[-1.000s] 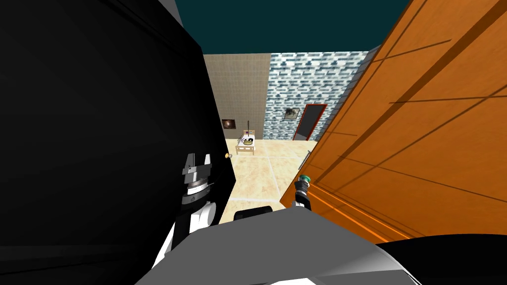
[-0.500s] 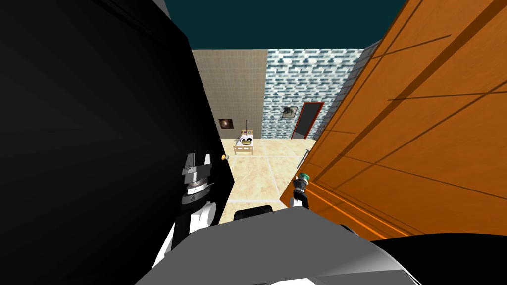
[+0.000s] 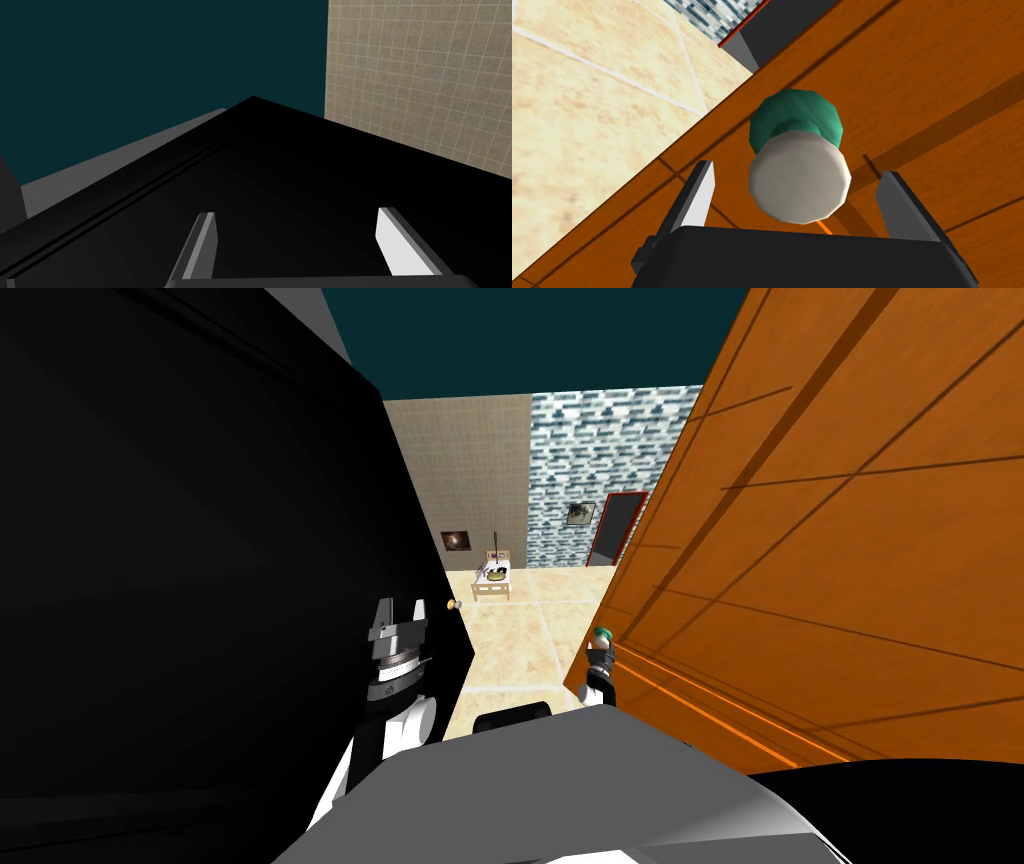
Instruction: Push the door open
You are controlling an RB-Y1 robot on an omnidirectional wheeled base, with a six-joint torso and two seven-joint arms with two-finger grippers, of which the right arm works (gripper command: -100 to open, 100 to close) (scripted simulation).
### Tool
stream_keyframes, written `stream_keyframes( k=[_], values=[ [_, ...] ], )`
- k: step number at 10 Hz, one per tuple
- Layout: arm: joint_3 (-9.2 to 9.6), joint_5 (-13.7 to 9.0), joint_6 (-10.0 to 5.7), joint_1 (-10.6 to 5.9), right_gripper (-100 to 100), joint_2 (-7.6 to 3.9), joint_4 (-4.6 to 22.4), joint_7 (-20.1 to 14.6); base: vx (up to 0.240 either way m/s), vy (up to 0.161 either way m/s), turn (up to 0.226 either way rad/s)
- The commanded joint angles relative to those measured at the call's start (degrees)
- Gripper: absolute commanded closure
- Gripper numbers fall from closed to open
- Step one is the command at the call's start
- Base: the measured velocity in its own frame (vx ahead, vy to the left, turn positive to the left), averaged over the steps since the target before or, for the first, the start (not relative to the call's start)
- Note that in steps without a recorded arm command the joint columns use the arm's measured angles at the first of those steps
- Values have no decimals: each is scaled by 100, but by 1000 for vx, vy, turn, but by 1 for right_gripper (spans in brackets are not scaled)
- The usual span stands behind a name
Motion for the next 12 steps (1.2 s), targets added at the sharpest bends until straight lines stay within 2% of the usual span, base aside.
stream_keyframes(
  k=[1, 7, 8, 12],
  values=[
    [27, -131, -46, -73, -100, 86, -3, -280, -86, 2, 14],
    [129, -670, -152, -228, -100, 502, -271, -1273, -94, -1, 18],
    [129, -670, -152, -228, -100, 502, -271, -1273, -65, 7, 8],
    [192, -1008, -219, -325, -100, 788, -439, -1897, -72, -1, 15]
  ],
)
